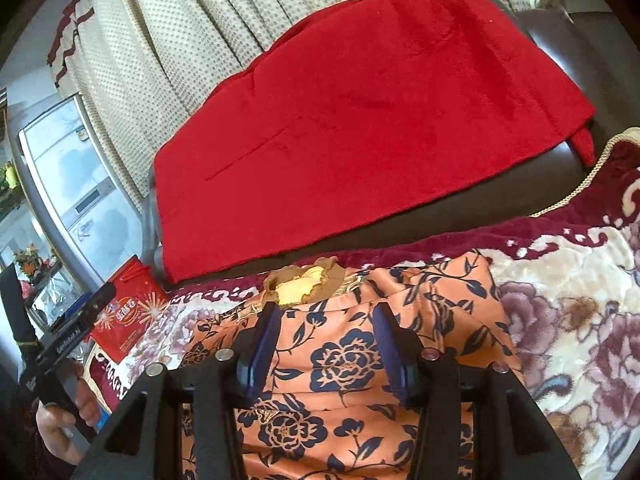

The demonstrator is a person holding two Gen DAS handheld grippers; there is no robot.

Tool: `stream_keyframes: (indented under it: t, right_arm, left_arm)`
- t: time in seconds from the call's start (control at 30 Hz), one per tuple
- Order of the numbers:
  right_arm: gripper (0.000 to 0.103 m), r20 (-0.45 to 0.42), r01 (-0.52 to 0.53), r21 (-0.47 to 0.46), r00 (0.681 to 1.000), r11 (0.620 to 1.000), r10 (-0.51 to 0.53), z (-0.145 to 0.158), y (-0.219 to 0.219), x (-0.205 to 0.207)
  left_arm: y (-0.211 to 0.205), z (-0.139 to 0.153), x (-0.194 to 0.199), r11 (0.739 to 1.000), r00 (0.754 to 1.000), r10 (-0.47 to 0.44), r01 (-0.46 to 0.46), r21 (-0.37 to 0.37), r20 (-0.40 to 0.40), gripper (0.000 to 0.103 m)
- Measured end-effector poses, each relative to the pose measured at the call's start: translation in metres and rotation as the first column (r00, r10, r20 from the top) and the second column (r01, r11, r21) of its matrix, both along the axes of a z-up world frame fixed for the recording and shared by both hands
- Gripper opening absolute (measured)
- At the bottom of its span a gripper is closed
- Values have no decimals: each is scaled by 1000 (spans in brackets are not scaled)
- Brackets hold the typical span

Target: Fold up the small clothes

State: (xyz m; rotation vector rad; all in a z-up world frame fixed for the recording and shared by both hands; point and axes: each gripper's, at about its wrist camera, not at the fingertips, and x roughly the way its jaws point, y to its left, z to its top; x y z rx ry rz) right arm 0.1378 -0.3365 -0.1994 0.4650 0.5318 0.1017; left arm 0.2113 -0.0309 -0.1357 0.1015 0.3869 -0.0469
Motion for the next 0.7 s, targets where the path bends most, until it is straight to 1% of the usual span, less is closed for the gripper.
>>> stream_keyframes:
  t: [0.1,0.2,0.43,0.7]
  right_arm:
    - [52,1,-18,-1,1000,1000,18,-1,8,4]
    - [52,-2,-34,-8,999,999,34,-2,16,9]
    - [52,-3,-56,-17,998,998,56,-5,31,18]
    - [52,-5,-54,-15,999,998,53,-6,29,18]
  left_arm:
    - [14,1,2,1000,1000,24,-24,-20,1,87]
    - [23,1,1,999,999,34,-34,-22,0,87]
    - [29,0,1,999,999,45,-45,-19,-3,87]
    - [28,0,1,998,998,55,-55,-18,0,87]
